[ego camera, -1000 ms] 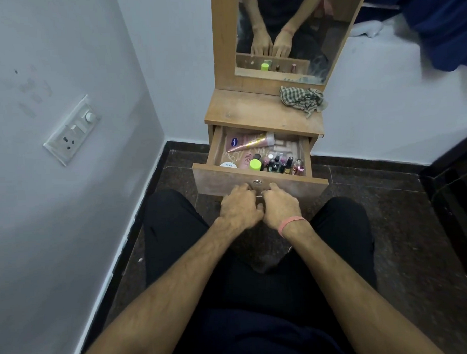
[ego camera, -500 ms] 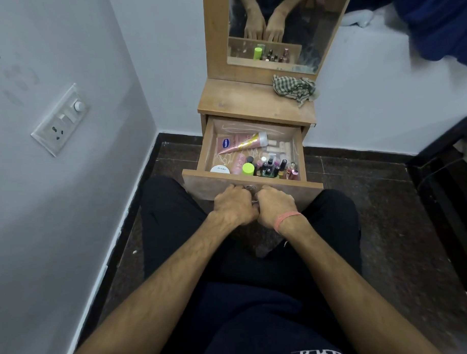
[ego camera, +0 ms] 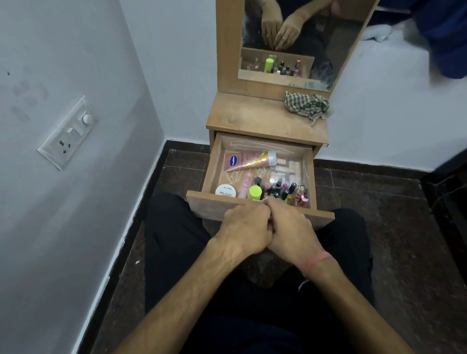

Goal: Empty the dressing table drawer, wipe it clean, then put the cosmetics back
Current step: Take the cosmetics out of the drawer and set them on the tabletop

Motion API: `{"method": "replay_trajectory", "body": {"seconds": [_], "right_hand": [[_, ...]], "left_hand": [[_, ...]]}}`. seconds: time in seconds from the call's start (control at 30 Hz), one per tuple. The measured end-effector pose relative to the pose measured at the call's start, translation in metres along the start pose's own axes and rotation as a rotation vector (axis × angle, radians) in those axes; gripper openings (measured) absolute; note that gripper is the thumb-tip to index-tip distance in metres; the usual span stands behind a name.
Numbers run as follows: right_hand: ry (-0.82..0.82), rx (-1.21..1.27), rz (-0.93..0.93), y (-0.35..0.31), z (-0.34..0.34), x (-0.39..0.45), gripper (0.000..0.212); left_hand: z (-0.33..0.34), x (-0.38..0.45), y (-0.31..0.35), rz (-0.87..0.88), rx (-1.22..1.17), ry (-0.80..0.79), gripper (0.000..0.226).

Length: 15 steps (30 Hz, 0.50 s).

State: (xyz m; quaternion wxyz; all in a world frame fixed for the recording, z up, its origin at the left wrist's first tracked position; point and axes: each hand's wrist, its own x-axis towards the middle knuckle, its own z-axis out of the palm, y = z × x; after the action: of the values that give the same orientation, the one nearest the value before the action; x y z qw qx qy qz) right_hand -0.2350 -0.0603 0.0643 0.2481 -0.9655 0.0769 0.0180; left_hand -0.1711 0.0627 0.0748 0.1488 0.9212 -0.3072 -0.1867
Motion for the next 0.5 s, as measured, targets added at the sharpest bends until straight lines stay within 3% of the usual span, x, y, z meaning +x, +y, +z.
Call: {"method": "replay_trajectory", "body": {"seconds": [0.17, 0.3, 0.4, 0.5], "right_hand": [[0.193, 0.21, -0.129, 0.001, -0.037, 0.057, 0.043], [0.18, 0.289, 0.075, 0.026, -0.03, 0.125, 0.069], [0.105, 0.328, 0.253, 0.049, -0.021, 0.171, 0.054], [0.036, 0.429, 0.419, 0.062, -0.016, 0.201, 0.027]], "left_hand": [[-0.044, 0.042, -0.003, 0.013, -0.369, 0.242, 0.032], [-0.047, 0.107, -0.03, -0.231, -0.961, 0.098, 0.049], [-0.042, 0.145, -0.05, -0.497, -1.354, 0.081, 0.017], [-0.035, 0.17, -0.064, -0.64, -1.543, 0.198, 0.021]]}}
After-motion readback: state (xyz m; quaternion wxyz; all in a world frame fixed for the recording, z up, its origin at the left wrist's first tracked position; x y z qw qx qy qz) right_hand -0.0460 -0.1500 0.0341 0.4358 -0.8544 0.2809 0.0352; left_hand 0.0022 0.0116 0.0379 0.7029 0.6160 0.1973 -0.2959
